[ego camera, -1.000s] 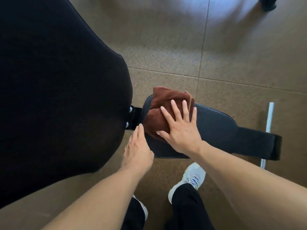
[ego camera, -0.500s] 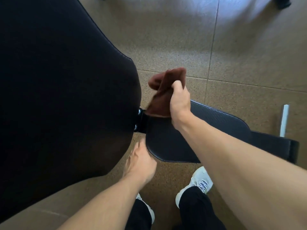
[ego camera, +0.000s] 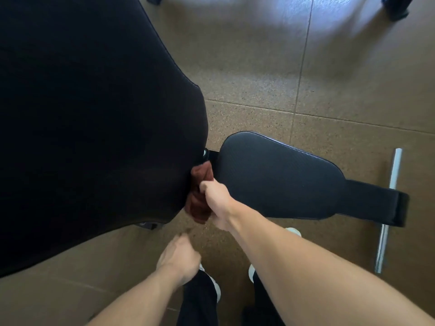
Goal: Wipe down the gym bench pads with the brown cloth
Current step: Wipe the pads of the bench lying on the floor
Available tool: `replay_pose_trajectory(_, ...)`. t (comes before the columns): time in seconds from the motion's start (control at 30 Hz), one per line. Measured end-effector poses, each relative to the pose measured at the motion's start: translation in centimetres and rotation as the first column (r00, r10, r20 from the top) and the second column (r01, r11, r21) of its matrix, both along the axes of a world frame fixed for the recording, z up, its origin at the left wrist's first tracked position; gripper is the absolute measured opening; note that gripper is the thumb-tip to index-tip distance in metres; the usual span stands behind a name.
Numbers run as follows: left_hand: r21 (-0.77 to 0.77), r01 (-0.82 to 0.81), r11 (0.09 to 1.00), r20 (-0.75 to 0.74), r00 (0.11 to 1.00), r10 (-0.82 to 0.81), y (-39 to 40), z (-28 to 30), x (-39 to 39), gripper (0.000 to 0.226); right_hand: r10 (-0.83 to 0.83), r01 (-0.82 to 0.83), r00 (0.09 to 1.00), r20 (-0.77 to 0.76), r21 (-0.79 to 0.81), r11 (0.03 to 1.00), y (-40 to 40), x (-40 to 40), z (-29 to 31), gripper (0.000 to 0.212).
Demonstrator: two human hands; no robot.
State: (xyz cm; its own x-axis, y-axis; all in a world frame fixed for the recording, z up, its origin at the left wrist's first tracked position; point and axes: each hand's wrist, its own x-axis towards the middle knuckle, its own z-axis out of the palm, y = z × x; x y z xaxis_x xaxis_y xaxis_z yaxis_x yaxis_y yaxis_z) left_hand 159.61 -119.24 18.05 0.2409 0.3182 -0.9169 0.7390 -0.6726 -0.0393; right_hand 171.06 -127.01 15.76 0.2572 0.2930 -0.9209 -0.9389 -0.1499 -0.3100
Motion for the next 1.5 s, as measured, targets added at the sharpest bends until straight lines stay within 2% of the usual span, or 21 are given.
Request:
replay_pose_trajectory(0.13,0.028,-0.073,0.997,0.015,0.997,0.073,1.6,-0.6,-2.9,0.058,0.189,-0.189,0.982,-0.017,0.016,0.982,-3.0,-1.2,3.1,0.032)
replay_pose_trajectory(0.2,0.006,-0.09,0.996,0.039,0.995,0.089,1.7,-0.9,-3.8,0.057,0.273,-0.27,0.956,0.108,-0.042,0.962,-5.0,-0.8,4.4,0.03)
replay_pose_trajectory(0.23,-0.001,-0.091,0.996,0.053,0.994,0.091,1.5,-0.8,-3.9,0.059,0.359,-0.343,0.908,0.217,-0.108,0.933,-6.0,-0.6,4.9,0.032)
replay_pose_trajectory(0.27,-0.006,-0.094,0.996,0.066,0.993,0.094,1.2,-0.7,-3.8,0.062,0.467,-0.416,0.816,0.34,-0.214,0.884,-7.1,-0.4,5.5,0.037)
replay_pose_trajectory(0.3,-0.015,-0.099,0.995,0.089,0.991,0.099,0.9,-0.6,-3.6,0.064,0.613,-0.493,0.665,0.426,-0.366,0.789,-8.1,-0.4,5.6,0.047)
replay_pose_trajectory(0.37,-0.035,-0.105,0.994,0.127,0.986,0.109,0.3,-0.8,-3.0,0.064,0.864,-0.568,0.332,0.379,-0.651,0.504,-9.4,-0.9,4.5,0.064)
replay_pose_trajectory(0.43,-0.068,-0.114,0.991,0.164,0.979,0.124,-0.2,-1.4,-2.3,0.063,0.961,-0.52,0.038,0.273,-0.816,0.252,-10.4,-2.3,0.8,0.07)
replay_pose_trajectory(0.47,-0.083,-0.113,0.99,0.186,0.974,0.127,-0.4,-1.7,-1.9,0.063,0.969,-0.482,-0.084,0.234,-0.86,0.166,-10.9,-2.9,-1.4,0.072)
replay_pose_trajectory(0.5,-0.092,-0.107,0.99,0.215,0.969,0.124,-0.5,-2.0,-1.5,0.062,0.966,-0.464,-0.161,0.201,-0.88,0.106,-11.4,-3.3,-3.5,0.075)
replay_pose_trajectory(0.53,-0.094,-0.102,0.99,0.246,0.962,0.122,-0.6,-2.3,-1.1,0.062,0.964,-0.456,-0.194,0.183,-0.887,0.077,-11.7,-3.4,-5.2,0.078)
replay_pose_trajectory(0.7,-0.043,-0.095,0.995,0.338,0.936,0.104,0.6,-4.0,-0.1,0.064,0.942,-0.322,-0.236,0.239,-0.934,0.156,-9.6,-0.8,-7.7,0.085)
replay_pose_trajectory(0.83,-0.01,-0.112,0.994,0.345,0.932,0.109,0.8,-4.7,0.1,0.068,0.965,-0.244,-0.135,0.225,-0.951,0.188,-4.4,6.2,-8.9,0.087)
replay_pose_trajectory(0.93,0.011,-0.088,0.996,0.405,0.911,0.076,0.4,-5.1,0.8,0.07,0.979,-0.306,-0.109,0.171,-0.943,0.131,-1.2,9.2,-8.8,0.072)
replay_pose_trajectory(1.03,0.034,-0.078,0.996,0.414,0.909,0.057,0.0,-5.1,1.0,0.071,0.957,-0.304,-0.186,0.222,-0.939,0.159,-1.6,6.7,-8.7,0.061)
replay_pose_trajectory(1.13,0.04,-0.078,0.996,0.408,0.911,0.056,-0.3,-4.7,1.0,0.074,0.887,-0.284,-0.332,0.32,-0.931,0.23,-4.2,0.5,-8.3,0.054)
replay_pose_trajectory(1.23,0.064,-0.057,0.996,0.416,0.909,0.025,-0.9,-4.4,1.1,0.077,0.815,-0.298,-0.495,0.301,-0.94,0.166,-7.6,-4.5,-9.6,0.051)
replay_pose_trajectory(1.3,0.066,-0.035,0.997,0.439,0.899,0.002,-1.4,-4.2,1.4,0.078,0.791,-0.3,-0.531,0.305,-0.94,0.162,-10.1,-5.4,-10.2,0.055)
replay_pose_trajectory(1.37,0.061,-0.018,0.998,0.477,0.879,-0.014,-2.1,-4.0,2.2,0.077,0.791,-0.309,-0.511,0.337,-0.93,0.198,-12.8,-5.4,-10.0,0.058)
replay_pose_trajectory(1.4,0.062,-0.019,0.998,0.499,0.867,-0.014,-2.5,-3.9,2.8,0.077,0.811,-0.305,-0.47,0.348,-0.926,0.221,-14.1,-5.2,-9.5,0.06)
replay_pose_trajectory(1.47,0.062,-0.03,0.998,0.544,0.839,-0.009,-3.4,-3.7,4.3,0.078,0.89,-0.251,-0.315,0.331,-0.933,0.259,-16.8,-4.6,-8.6,0.062)
replay_pose_trajectory(1.5,0.06,-0.023,0.998,0.564,0.826,-0.015,-3.9,-3.7,5.1,0.079,0.93,-0.201,-0.196,0.31,-0.941,0.272,-18.1,-4.1,-8.2,0.061)
